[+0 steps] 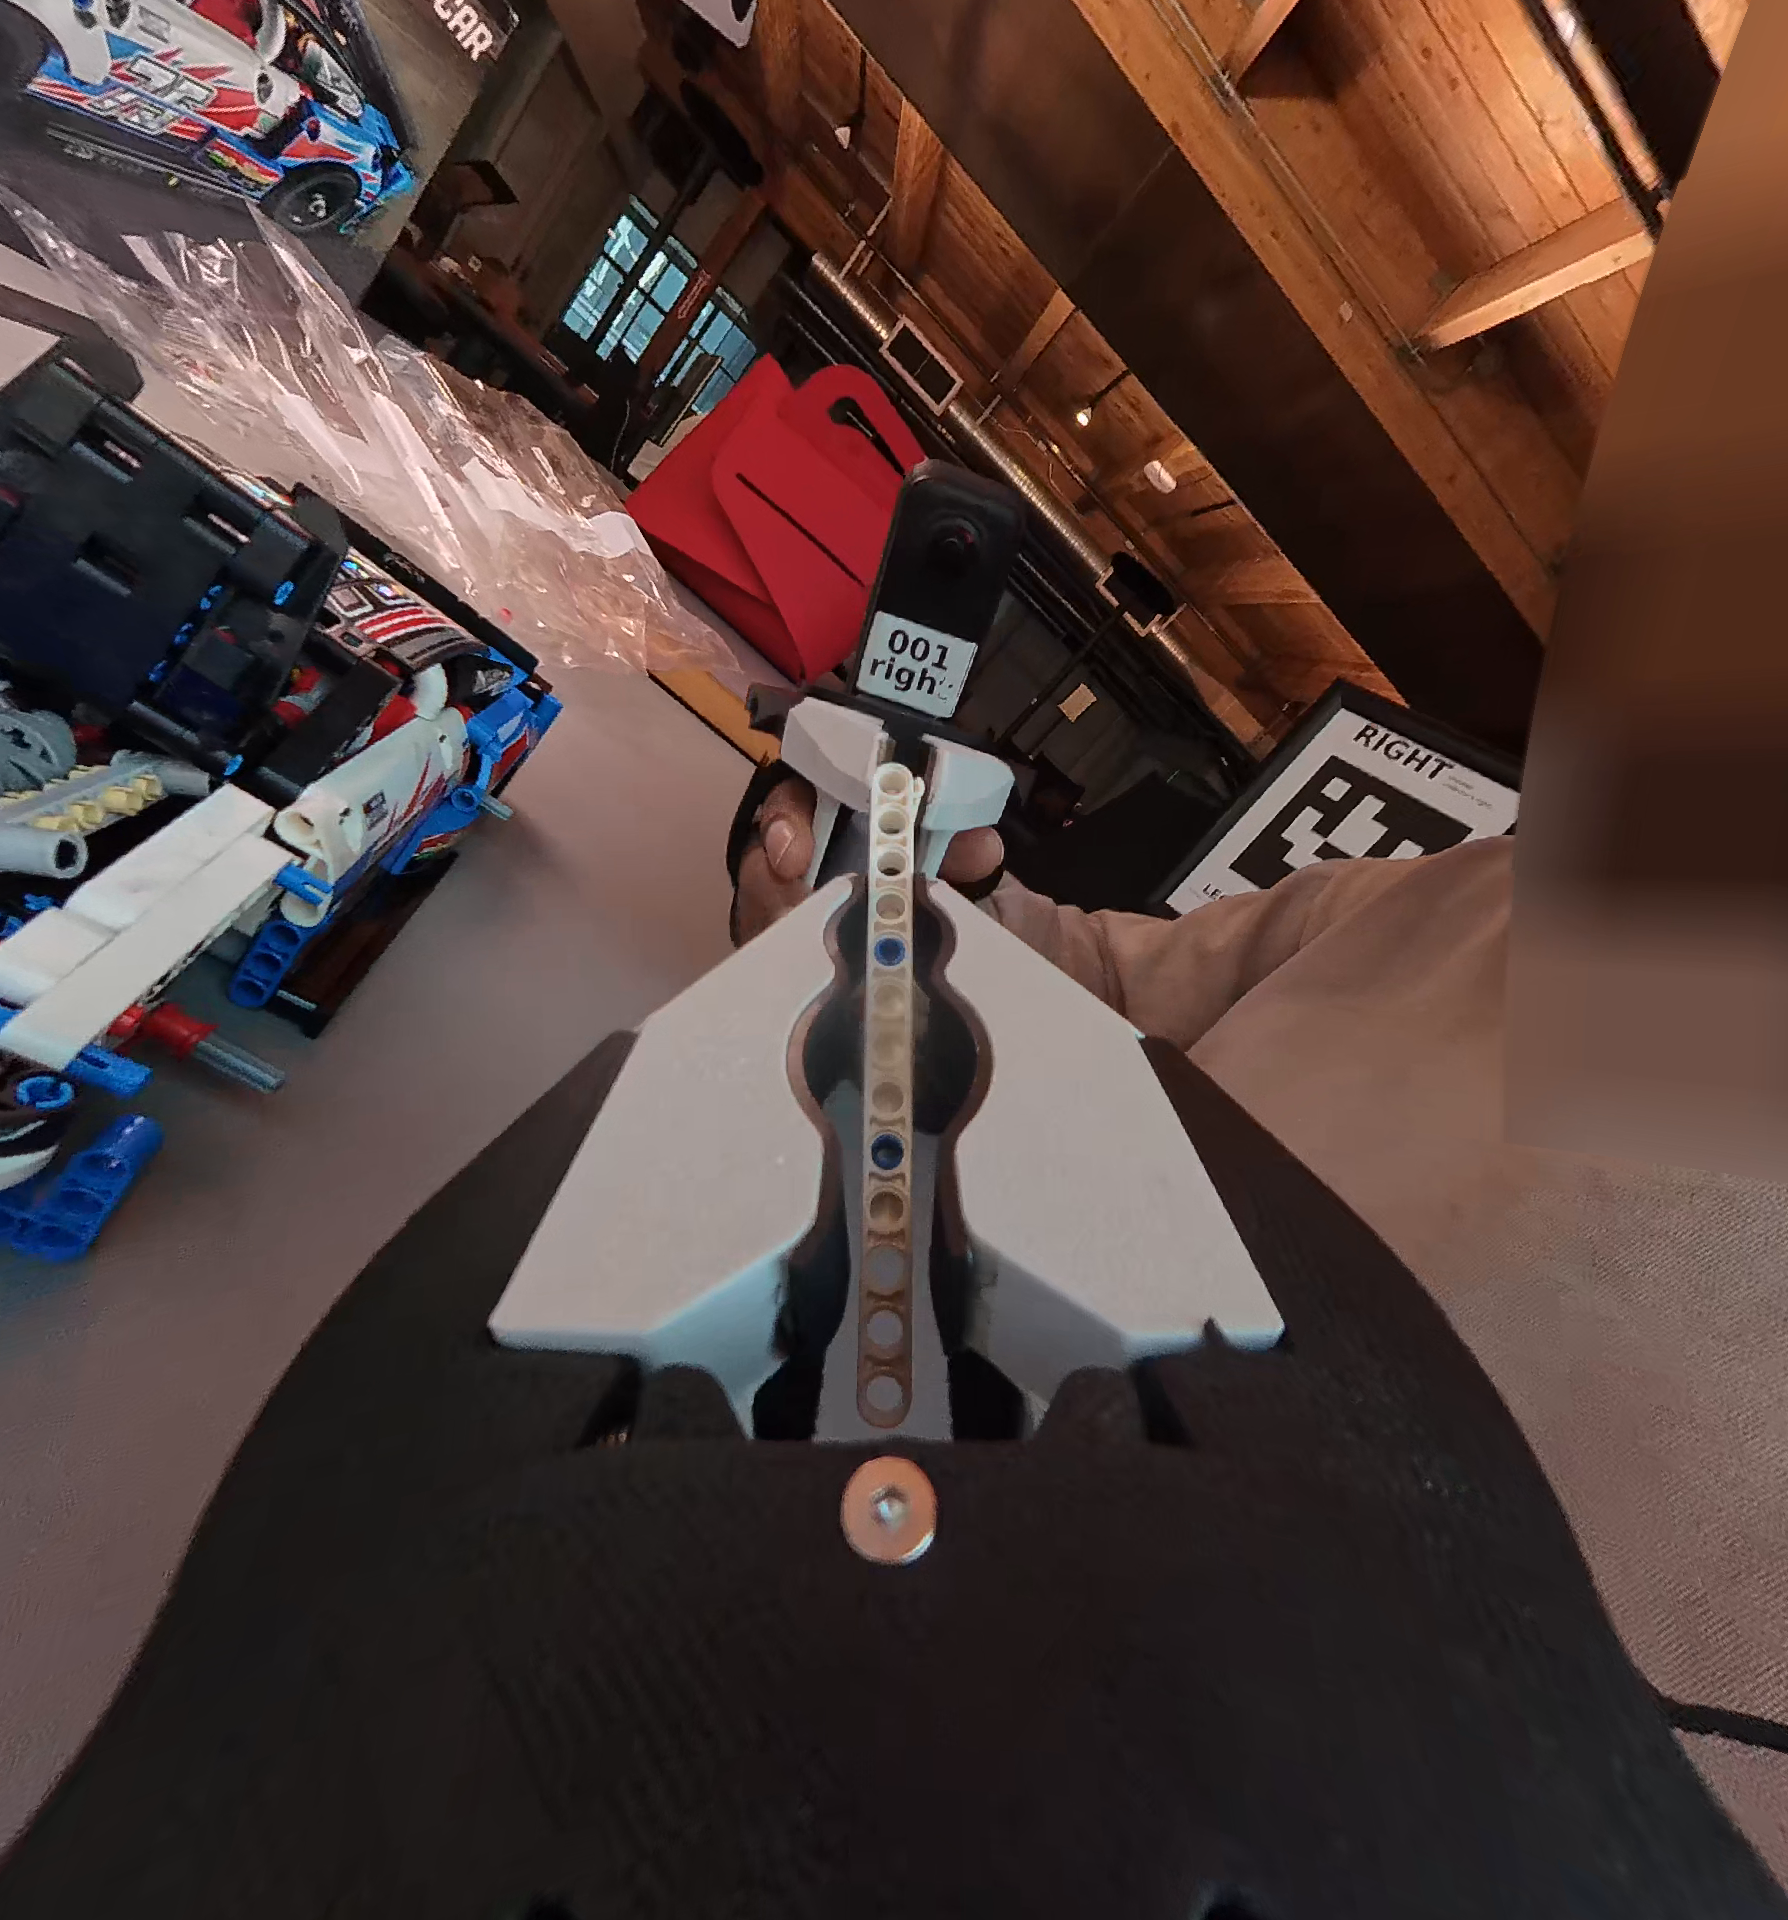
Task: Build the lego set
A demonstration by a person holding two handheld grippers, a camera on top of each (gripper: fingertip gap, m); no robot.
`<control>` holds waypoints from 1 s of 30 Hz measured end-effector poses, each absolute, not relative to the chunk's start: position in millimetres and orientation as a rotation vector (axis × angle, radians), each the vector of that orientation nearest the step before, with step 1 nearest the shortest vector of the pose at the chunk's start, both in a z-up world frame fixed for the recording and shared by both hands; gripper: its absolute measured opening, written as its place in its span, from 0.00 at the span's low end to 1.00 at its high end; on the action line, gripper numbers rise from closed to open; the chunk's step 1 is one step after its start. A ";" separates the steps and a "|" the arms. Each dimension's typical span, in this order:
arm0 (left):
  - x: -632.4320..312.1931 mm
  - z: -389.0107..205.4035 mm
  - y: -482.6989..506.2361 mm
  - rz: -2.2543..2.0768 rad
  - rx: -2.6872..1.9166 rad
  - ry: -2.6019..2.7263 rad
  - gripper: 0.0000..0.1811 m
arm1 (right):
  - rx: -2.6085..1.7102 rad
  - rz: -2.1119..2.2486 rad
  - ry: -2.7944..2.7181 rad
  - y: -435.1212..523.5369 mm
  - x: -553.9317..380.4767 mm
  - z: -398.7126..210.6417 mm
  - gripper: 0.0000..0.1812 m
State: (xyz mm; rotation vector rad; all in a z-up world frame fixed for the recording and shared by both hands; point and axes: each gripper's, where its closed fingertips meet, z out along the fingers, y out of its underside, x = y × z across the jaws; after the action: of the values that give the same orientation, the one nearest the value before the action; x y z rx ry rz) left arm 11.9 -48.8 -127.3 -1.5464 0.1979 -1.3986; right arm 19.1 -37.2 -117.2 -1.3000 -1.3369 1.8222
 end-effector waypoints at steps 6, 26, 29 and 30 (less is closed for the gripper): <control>19.7 -131.9 -51.8 -1.346 -1.583 0.271 0.03 | -1.311 1.774 -1.436 -47.4 17.0 -129.4 0.02; 32.5 -160.9 -69.8 -1.019 -1.684 0.698 0.03 | -1.227 1.662 -1.630 -70.2 19.4 -144.3 0.02; 30.6 -161.3 -67.2 -0.982 -1.671 0.703 0.03 | -1.203 1.622 -1.628 -64.6 20.4 -141.8 0.02; 30.0 -162.5 -66.8 -0.966 -1.674 0.710 0.03 | -1.196 1.568 -1.653 -62.2 20.6 -145.2 0.03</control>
State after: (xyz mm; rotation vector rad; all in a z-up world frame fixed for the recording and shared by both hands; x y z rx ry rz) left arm 30.0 -66.8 -162.5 -1.6745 0.7100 -0.9659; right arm 20.6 -62.2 -145.2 -1.1959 -1.6527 1.5675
